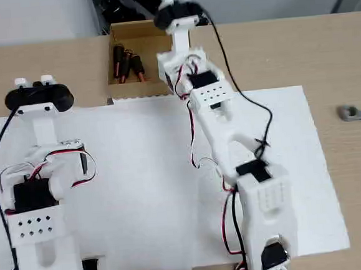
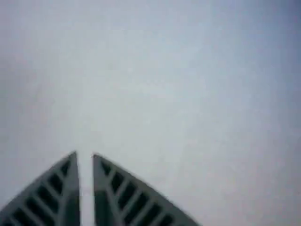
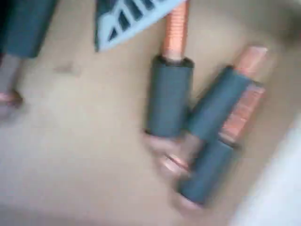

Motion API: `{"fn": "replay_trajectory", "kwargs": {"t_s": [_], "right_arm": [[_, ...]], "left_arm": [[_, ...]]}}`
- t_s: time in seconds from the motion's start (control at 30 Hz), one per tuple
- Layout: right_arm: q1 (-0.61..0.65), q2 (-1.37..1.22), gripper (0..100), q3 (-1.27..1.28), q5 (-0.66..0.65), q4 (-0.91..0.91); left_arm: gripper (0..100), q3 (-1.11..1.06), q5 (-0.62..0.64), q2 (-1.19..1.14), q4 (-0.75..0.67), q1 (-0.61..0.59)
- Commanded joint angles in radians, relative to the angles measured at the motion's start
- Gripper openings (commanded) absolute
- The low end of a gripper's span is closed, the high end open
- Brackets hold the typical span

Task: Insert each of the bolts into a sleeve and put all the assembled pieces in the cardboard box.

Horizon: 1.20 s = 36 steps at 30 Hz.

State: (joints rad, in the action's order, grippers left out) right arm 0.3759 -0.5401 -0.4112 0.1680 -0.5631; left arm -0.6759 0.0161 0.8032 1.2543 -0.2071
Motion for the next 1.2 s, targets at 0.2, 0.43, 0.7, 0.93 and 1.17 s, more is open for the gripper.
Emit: {"fn": "replay_trajectory", "kwargs": {"t_s": [0.2,0.43,0.7,0.93,1.17], "right_arm": [[-0.025,0.466,0.5,-0.011,0.008,-0.343],[-0.027,0.754,0.5,-0.011,0.008,-0.604],[-0.097,1.09,0.6,-0.011,0.005,-0.914],[-0.214,1.377,0.6,0.126,0.006,-1.084],[-0.278,1.811,0.5,0.661,0.003,-1.021]], "left_arm": [[1,0.004,-0.006,0.006,-0.055,0.0],[1,0.002,-0.006,0.006,-0.049,0.0],[0,-0.015,-0.008,0.006,-0.078,-0.008],[0,-0.228,-0.008,0.17,-0.233,-0.006],[1,-0.526,-0.008,0.476,-0.359,-0.008]]}}
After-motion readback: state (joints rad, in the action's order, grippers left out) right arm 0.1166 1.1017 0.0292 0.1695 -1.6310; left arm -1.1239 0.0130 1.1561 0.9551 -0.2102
